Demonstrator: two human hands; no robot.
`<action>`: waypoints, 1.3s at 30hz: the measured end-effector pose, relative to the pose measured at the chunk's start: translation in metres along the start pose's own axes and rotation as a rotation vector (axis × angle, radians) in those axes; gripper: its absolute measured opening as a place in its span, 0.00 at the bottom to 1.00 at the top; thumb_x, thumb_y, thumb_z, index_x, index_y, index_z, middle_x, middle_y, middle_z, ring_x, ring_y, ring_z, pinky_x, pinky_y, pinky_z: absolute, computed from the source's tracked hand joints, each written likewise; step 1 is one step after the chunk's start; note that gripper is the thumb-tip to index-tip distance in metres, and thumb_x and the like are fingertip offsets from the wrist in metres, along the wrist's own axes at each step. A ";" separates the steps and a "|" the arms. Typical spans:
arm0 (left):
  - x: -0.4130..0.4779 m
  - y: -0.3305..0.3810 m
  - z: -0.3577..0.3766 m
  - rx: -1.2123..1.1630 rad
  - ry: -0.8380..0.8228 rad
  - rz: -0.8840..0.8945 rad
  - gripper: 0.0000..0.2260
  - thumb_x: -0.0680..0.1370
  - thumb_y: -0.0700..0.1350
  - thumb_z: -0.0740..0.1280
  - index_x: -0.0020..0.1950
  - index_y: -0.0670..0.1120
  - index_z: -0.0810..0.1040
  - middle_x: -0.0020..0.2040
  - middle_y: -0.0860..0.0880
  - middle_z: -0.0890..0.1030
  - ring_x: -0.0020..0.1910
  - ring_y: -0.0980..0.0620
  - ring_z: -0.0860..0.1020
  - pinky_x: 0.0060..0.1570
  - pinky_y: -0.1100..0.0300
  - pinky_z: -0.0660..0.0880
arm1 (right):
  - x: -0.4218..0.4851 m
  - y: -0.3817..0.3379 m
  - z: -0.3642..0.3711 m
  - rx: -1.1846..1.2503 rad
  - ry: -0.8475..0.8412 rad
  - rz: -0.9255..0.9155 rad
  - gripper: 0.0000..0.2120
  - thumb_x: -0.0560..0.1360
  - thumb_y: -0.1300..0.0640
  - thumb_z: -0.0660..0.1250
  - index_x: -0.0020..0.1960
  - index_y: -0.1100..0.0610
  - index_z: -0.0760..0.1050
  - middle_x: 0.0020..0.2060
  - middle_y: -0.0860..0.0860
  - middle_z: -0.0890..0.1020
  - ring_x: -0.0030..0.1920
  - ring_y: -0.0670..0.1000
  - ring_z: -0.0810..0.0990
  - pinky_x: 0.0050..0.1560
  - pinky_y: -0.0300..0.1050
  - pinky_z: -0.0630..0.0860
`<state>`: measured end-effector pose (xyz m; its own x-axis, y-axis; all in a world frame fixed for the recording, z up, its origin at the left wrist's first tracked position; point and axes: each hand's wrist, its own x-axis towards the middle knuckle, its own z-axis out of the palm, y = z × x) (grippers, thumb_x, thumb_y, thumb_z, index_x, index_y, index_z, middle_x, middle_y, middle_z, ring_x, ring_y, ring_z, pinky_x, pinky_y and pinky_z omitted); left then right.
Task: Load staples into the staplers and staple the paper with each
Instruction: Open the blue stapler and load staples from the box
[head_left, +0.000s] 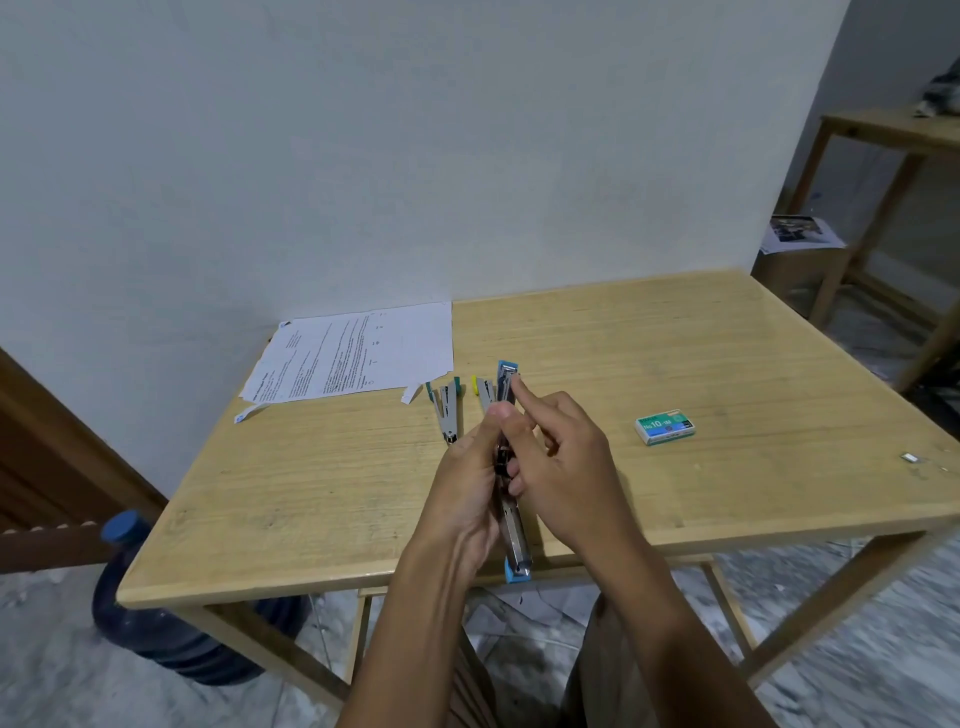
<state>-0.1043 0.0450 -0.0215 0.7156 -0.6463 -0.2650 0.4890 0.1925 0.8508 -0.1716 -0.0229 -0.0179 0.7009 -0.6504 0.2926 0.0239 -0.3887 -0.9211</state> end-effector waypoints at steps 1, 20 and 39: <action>0.000 0.000 0.000 0.024 0.014 0.026 0.21 0.80 0.53 0.66 0.58 0.35 0.80 0.33 0.44 0.71 0.30 0.51 0.67 0.31 0.61 0.66 | 0.000 -0.003 -0.001 0.059 -0.009 0.031 0.22 0.78 0.42 0.65 0.70 0.46 0.74 0.43 0.45 0.74 0.37 0.50 0.80 0.39 0.47 0.81; 0.004 0.002 -0.010 0.182 0.083 0.153 0.16 0.82 0.52 0.62 0.50 0.41 0.83 0.37 0.46 0.74 0.30 0.55 0.69 0.31 0.63 0.69 | 0.003 -0.019 -0.008 0.199 -0.128 0.175 0.13 0.82 0.46 0.59 0.44 0.44 0.80 0.33 0.36 0.81 0.36 0.33 0.78 0.38 0.26 0.69; 0.002 0.015 -0.004 0.553 0.124 0.267 0.15 0.83 0.50 0.62 0.40 0.47 0.80 0.30 0.52 0.72 0.27 0.57 0.67 0.31 0.64 0.66 | 0.024 0.011 0.002 0.740 0.158 0.521 0.20 0.84 0.48 0.54 0.48 0.55 0.82 0.44 0.52 0.80 0.47 0.50 0.80 0.54 0.50 0.77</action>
<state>-0.0935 0.0501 -0.0106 0.8460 -0.5321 -0.0335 -0.0212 -0.0964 0.9951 -0.1529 -0.0412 -0.0219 0.6465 -0.7291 -0.2246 0.2205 0.4604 -0.8599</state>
